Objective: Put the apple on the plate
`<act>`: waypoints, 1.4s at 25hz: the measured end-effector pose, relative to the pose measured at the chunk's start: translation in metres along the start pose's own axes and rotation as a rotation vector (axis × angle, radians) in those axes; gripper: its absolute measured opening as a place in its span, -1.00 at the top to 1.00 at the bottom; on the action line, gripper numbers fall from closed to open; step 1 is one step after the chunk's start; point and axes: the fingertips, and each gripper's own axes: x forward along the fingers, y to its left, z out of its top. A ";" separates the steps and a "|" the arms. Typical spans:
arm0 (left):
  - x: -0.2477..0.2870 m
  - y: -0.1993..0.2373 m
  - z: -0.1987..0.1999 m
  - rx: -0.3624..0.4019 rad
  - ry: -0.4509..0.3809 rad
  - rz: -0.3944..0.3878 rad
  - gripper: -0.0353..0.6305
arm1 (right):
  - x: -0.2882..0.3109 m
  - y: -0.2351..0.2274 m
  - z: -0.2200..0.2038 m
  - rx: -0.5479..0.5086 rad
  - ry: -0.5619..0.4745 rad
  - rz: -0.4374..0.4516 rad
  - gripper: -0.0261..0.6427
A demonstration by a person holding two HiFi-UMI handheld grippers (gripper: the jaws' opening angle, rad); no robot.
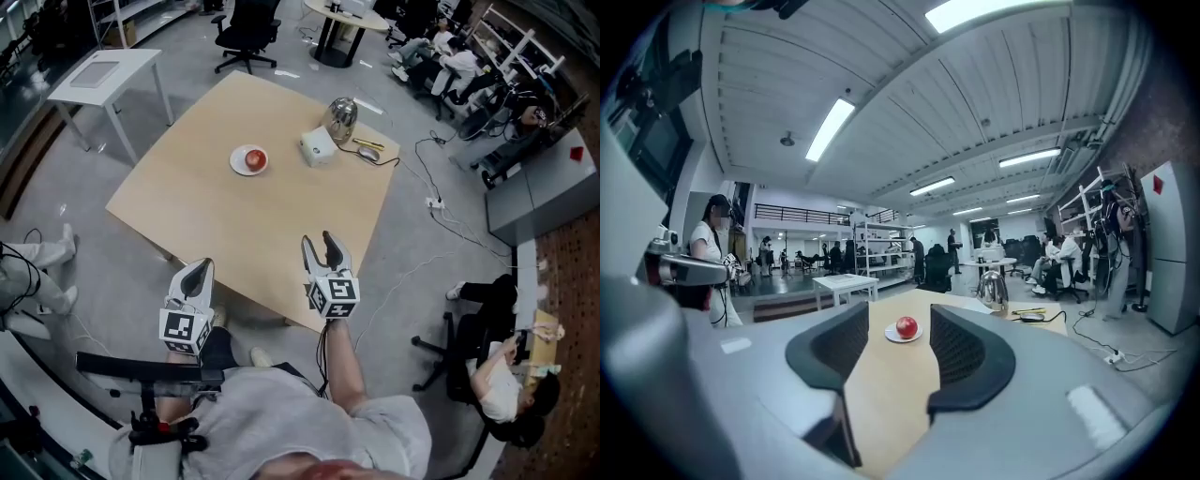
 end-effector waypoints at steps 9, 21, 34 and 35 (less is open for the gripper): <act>-0.010 -0.009 0.003 0.005 -0.011 0.009 0.84 | -0.037 0.012 -0.011 0.014 -0.002 0.017 0.44; -0.014 -0.018 0.009 0.018 -0.031 0.006 0.84 | -0.077 0.014 -0.022 0.068 -0.011 -0.008 0.69; -0.017 -0.021 0.005 0.024 -0.018 0.004 0.84 | -0.101 0.016 -0.028 0.057 -0.006 -0.012 0.90; -0.016 -0.020 0.006 0.025 -0.019 0.005 0.84 | -0.101 0.016 -0.028 0.056 -0.005 -0.011 0.90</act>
